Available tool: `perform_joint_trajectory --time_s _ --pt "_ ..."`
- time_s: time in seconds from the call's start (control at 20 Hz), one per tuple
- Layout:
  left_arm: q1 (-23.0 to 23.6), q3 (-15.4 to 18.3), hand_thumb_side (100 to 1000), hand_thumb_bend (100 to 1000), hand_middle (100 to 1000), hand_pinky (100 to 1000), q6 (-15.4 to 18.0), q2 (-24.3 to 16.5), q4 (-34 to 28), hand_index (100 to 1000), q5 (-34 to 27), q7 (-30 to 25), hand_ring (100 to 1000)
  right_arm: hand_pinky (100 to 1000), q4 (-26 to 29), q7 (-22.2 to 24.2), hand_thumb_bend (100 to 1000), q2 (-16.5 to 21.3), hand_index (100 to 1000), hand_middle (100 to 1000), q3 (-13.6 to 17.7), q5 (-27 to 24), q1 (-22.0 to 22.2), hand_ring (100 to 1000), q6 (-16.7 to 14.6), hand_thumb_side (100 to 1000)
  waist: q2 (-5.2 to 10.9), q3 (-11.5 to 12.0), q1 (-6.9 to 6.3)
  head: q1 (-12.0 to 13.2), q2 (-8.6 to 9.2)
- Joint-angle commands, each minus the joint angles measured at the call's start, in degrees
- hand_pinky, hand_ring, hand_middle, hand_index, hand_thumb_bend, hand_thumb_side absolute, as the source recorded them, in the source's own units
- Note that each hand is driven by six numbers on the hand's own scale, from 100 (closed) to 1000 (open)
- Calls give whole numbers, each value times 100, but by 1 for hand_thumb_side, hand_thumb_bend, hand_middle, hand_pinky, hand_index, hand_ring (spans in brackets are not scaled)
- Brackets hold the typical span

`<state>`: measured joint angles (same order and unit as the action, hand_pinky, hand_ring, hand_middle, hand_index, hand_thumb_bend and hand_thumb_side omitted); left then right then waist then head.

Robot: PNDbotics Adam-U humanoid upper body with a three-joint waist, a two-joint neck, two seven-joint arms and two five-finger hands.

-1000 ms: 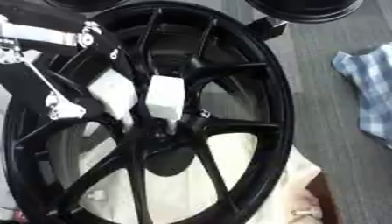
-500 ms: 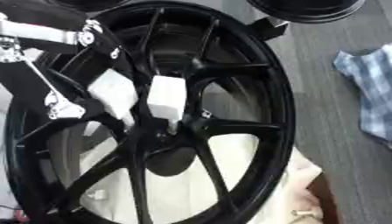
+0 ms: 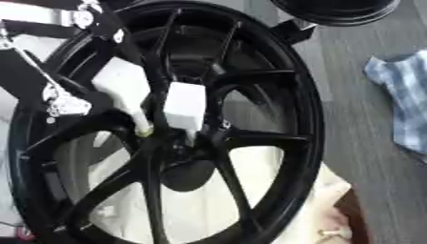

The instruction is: Pull the pin out of the wheel hub.

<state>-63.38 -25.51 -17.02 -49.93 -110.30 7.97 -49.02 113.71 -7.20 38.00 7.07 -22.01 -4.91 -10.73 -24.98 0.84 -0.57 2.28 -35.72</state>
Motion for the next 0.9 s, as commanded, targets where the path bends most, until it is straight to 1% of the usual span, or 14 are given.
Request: perform_joint_trajectory --time_s 0.05,0.2,0.35,0.45,0.55,0.65,0.75,0.85,0.9 --pt "-98 326 168 100 361 676 -138 -259 -154 403 -159 12 569 931 88 -3 100 119 718 648 88 -35 23 802 -39 579 213 17 18 -30 -28" --pt "21 693 174 100 354 678 -172 -464 -185 403 -367 217 565 931 88 -14 100 132 718 648 112 -41 54 802 -67 575 244 73 27 -71 -51" --pt "393 1231 180 100 351 682 -162 -848 -136 405 -615 634 564 930 88 -36 100 144 718 648 148 -41 100 802 -103 571 268 160 46 -153 -87" --pt "847 1685 189 100 346 684 -126 -1195 -40 406 -856 1046 562 930 88 -61 100 146 718 648 185 -30 144 802 -140 567 280 217 64 -223 -121" --pt "1424 2157 197 100 342 685 -70 -1538 103 406 -1117 1511 559 929 88 -97 100 144 718 648 227 -21 190 801 -181 563 298 262 88 -266 -174" --pt "2014 2590 210 100 336 685 -17 -1797 317 407 -1338 1968 555 929 88 -126 100 148 718 649 263 -16 227 801 -228 558 319 307 117 -294 -224" --pt "2555 2979 221 100 331 684 51 -1972 609 407 -1547 2379 552 928 88 -148 100 150 718 649 291 -16 260 801 -271 556 347 367 154 -324 -272" --pt "2957 3277 234 100 329 685 130 -2045 884 407 -1695 2709 551 928 88 -163 100 142 718 649 311 -19 285 801 -297 555 367 430 190 -352 -288" --pt "3140 3397 173 100 330 685 178 -2057 994 410 -1754 2851 551 928 88 -171 100 134 718 649 320 -22 294 801 -305 552 372 463 208 -370 -283"
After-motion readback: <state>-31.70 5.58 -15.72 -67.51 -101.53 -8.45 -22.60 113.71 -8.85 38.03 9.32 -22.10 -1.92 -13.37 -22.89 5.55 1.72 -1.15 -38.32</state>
